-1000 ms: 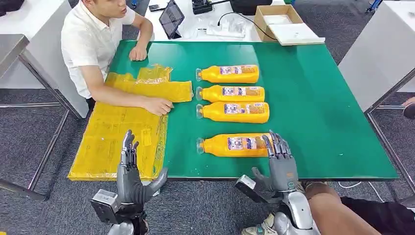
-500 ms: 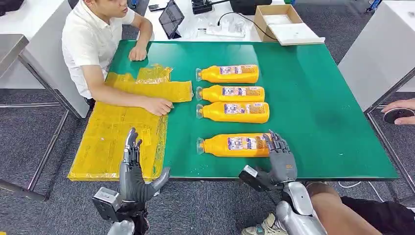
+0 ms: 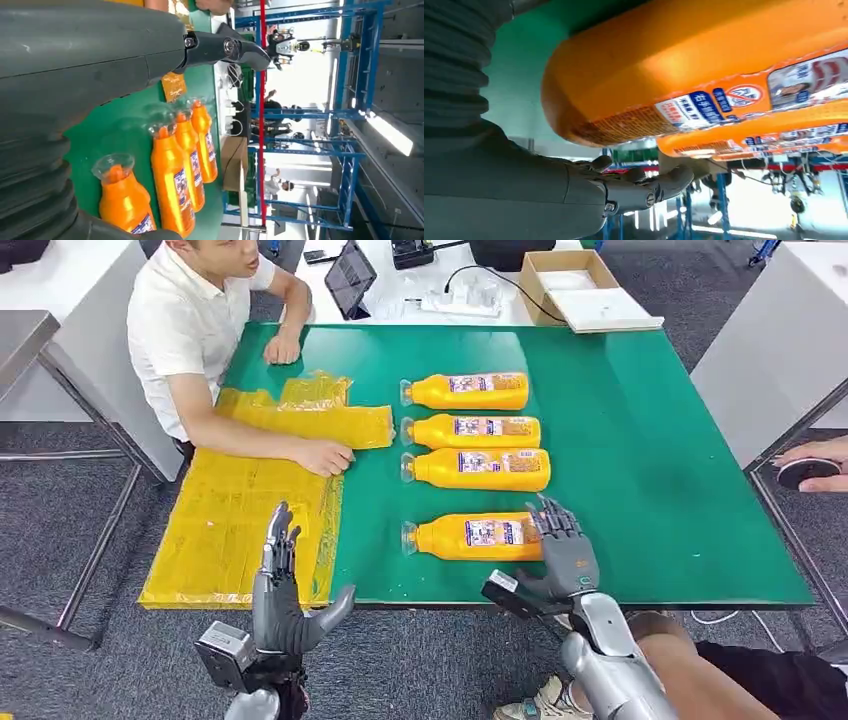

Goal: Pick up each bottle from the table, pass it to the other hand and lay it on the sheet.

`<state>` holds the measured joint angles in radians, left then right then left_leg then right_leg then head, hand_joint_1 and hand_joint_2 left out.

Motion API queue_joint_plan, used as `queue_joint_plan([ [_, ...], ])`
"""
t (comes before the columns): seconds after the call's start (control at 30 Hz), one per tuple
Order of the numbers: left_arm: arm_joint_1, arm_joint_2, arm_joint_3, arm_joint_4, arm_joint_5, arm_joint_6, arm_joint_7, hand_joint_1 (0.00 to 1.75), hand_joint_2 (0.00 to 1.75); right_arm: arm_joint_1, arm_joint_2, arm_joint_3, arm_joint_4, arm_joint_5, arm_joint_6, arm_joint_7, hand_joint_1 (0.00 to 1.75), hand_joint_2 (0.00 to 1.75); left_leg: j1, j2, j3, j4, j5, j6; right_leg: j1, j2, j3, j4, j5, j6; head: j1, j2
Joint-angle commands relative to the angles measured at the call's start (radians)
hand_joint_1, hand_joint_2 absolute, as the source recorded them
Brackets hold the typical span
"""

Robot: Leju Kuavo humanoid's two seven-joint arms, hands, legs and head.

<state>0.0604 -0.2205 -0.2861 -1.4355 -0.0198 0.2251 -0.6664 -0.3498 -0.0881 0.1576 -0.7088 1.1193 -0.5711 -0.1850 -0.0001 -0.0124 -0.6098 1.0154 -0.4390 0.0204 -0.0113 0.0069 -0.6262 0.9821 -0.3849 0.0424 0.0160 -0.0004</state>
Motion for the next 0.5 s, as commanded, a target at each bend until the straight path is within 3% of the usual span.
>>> queue_joint_plan([
  [0.03, -0.032, 0.031, -0.021, 0.061, 0.002, -0.005, -0.032, 0.00, 1.75, -0.064, 0.006, 0.044, 0.113, -0.002, 0.019, 0.010, 0.00, 1.75, 0.000, 0.002, 0.003, -0.001, -0.001, -0.001, 0.000, 0.001, 0.003, -0.001, -0.001, -0.001, 0.000, 0.000],
  [0.17, -0.035, 0.030, -0.018, 0.061, 0.004, -0.009, -0.032, 0.00, 1.75, -0.073, 0.007, 0.039, 0.153, -0.015, 0.084, 0.029, 0.00, 1.75, 0.000, 0.002, 0.007, -0.002, -0.002, -0.002, 0.001, 0.001, 0.006, -0.001, -0.002, -0.002, 0.000, 0.000],
  [0.27, -0.043, 0.034, -0.021, 0.062, -0.001, -0.017, -0.032, 0.00, 1.75, -0.124, 0.000, 0.058, 0.257, -0.014, 0.252, 0.059, 0.00, 1.75, 0.000, 0.001, 0.006, -0.002, -0.001, -0.001, 0.001, 0.000, 0.005, -0.001, -0.001, -0.002, 0.000, 0.000],
  [0.3, -0.048, 0.035, -0.021, 0.067, -0.001, -0.023, -0.032, 0.00, 1.75, -0.141, -0.004, 0.061, 0.281, -0.018, 0.295, 0.063, 0.12, 1.75, 0.000, 0.001, 0.005, -0.001, -0.001, -0.001, 0.000, 0.000, 0.004, -0.001, -0.001, -0.001, 0.000, 0.000],
  [0.33, -0.053, 0.036, -0.020, 0.069, -0.002, -0.027, -0.032, 0.00, 1.75, -0.163, -0.007, 0.066, 0.307, -0.020, 0.333, 0.066, 1.12, 1.75, 0.000, 0.001, 0.004, -0.001, 0.000, -0.001, 0.000, 0.000, 0.004, -0.001, 0.000, -0.001, 0.000, 0.000],
  [0.43, -0.053, 0.036, -0.020, 0.069, -0.002, -0.027, -0.032, 0.00, 1.75, -0.163, -0.007, 0.066, 0.307, -0.020, 0.333, 0.066, 1.12, 1.75, 0.000, 0.002, 0.010, -0.001, -0.001, -0.001, 0.001, -0.001, 0.009, -0.002, -0.001, -0.001, 0.000, 0.000],
  [0.47, -0.056, 0.035, -0.021, 0.071, -0.002, -0.030, -0.032, 0.00, 1.75, -0.175, -0.008, 0.071, 0.318, -0.016, 0.353, 0.069, 1.75, 1.75, 0.001, 0.002, 0.013, -0.002, -0.001, -0.001, 0.001, -0.001, 0.012, -0.003, -0.001, -0.002, 0.000, 0.000],
  [0.5, -0.060, 0.035, -0.023, 0.072, -0.002, -0.039, -0.032, 0.00, 1.75, -0.197, -0.012, 0.083, 0.341, -0.005, 0.385, 0.089, 1.75, 1.75, 0.001, 0.002, 0.015, -0.002, -0.001, 0.000, 0.001, -0.001, 0.013, -0.003, -0.001, -0.002, 0.000, 0.000],
])
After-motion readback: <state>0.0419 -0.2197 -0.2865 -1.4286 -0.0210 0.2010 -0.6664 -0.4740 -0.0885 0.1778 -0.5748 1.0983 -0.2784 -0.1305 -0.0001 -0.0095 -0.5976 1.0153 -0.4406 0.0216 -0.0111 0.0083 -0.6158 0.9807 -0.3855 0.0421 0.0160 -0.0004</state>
